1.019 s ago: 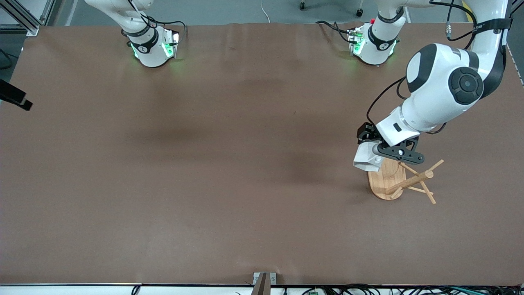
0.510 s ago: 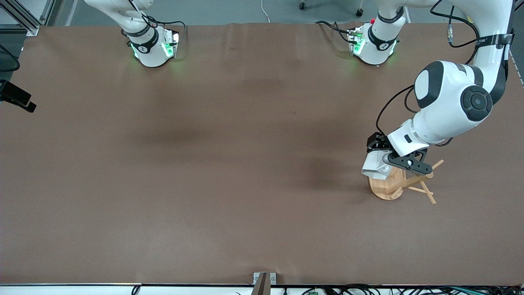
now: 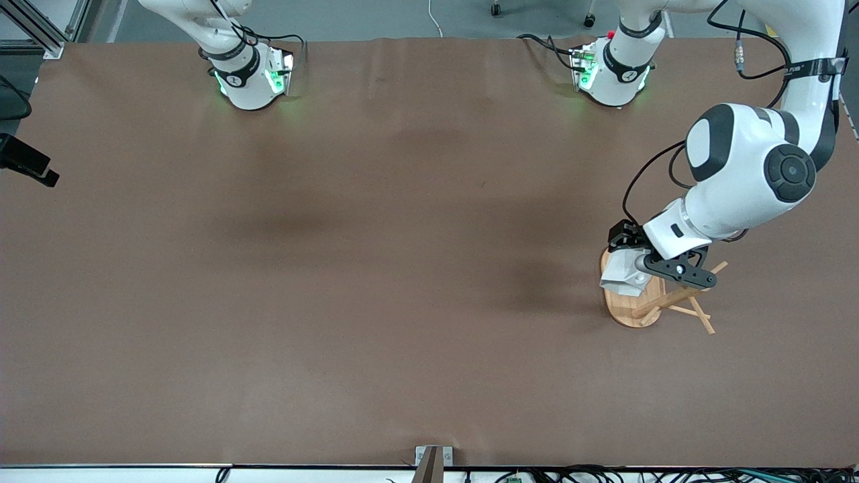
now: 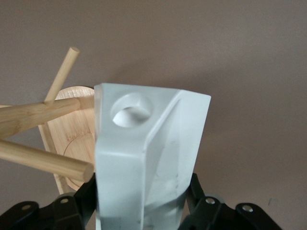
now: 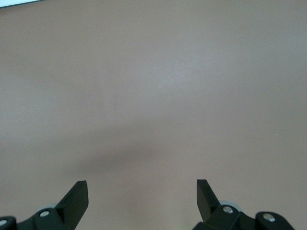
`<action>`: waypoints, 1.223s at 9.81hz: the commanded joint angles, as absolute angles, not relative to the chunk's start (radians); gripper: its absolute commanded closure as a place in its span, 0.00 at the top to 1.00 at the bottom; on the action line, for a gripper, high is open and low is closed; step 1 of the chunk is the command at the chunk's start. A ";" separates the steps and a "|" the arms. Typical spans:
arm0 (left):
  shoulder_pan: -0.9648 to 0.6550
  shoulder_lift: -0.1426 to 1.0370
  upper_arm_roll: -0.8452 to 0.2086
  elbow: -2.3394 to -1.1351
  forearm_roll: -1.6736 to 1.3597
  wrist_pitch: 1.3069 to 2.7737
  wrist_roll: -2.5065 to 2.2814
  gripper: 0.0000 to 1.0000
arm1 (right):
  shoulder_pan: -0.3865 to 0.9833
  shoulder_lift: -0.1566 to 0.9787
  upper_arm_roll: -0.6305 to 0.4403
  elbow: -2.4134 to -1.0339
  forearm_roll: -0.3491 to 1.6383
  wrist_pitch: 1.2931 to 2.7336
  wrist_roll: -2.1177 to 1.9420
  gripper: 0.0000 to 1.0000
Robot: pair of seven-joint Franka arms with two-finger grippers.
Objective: Hang cup on rack
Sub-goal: 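Lower the cup with the left gripper onto a rack peg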
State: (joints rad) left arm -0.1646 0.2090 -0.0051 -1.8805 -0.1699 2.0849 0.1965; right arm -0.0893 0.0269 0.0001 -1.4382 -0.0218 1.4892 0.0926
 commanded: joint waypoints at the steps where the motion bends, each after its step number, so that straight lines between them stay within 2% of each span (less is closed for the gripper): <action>1: -0.179 0.225 0.014 -1.902 -0.189 2.103 0.221 0.01 | -0.103 0.002 0.003 -1.471 -0.003 1.502 0.087 1.00; 12: -0.173 0.215 0.087 -1.936 -0.186 2.100 0.241 0.02 | -0.106 0.002 0.003 -1.479 -0.002 1.509 0.084 1.00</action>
State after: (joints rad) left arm -0.1655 0.2106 0.0715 -1.9056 -0.1700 2.0849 0.2087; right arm -0.0928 0.0269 -0.0007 -1.4509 -0.0191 1.5075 0.0916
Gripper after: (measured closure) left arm 0.238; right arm 0.000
